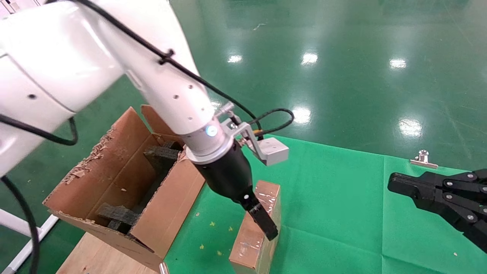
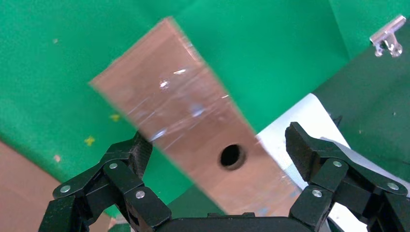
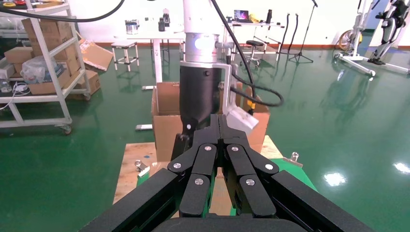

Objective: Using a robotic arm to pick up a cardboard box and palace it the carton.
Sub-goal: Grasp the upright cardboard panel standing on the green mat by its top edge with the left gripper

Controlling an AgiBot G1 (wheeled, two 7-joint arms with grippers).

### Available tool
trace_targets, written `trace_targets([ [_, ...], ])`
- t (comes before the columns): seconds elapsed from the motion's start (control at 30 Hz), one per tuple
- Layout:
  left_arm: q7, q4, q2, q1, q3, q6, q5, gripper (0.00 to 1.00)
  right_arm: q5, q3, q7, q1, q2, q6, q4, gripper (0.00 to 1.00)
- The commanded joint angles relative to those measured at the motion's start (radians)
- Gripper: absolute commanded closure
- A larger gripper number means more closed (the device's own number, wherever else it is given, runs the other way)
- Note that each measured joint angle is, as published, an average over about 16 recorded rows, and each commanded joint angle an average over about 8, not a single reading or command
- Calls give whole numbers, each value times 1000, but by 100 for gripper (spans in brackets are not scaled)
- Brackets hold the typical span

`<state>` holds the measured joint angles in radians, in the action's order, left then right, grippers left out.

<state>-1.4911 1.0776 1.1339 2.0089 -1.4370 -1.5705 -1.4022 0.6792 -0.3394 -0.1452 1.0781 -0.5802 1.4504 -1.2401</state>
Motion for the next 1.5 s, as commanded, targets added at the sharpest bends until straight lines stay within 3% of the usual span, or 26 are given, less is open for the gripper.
trace_targets([
  [0.03,7,-18,26,1,-15,1,2,0,0,0,0,0,0,0,0,100],
  [0.23,26,-33,65,13,-56,-3,2,0,0,0,0,0,0,0,0,100],
  [0.27,28,-35,69,16,-62,-3,0,0,0,0,0,0,0,0,0,97],
  [0.3,29,-37,72,17,-67,-3,0,0,0,0,0,0,0,0,0,85],
  [0.33,30,-38,74,19,-71,-4,-1,8,0,0,0,0,0,0,0,73],
  [0.53,32,-40,77,22,-76,-4,-2,83,0,0,0,0,0,0,0,1],
  [0.57,31,-40,76,21,-74,-4,-2,96,0,0,0,0,0,0,0,0],
  [0.6,31,-39,75,21,-73,-4,-2,100,0,0,0,0,0,0,0,0],
  [1.5,29,-33,66,16,-61,1,-1,100,0,0,0,0,0,0,0,0],
])
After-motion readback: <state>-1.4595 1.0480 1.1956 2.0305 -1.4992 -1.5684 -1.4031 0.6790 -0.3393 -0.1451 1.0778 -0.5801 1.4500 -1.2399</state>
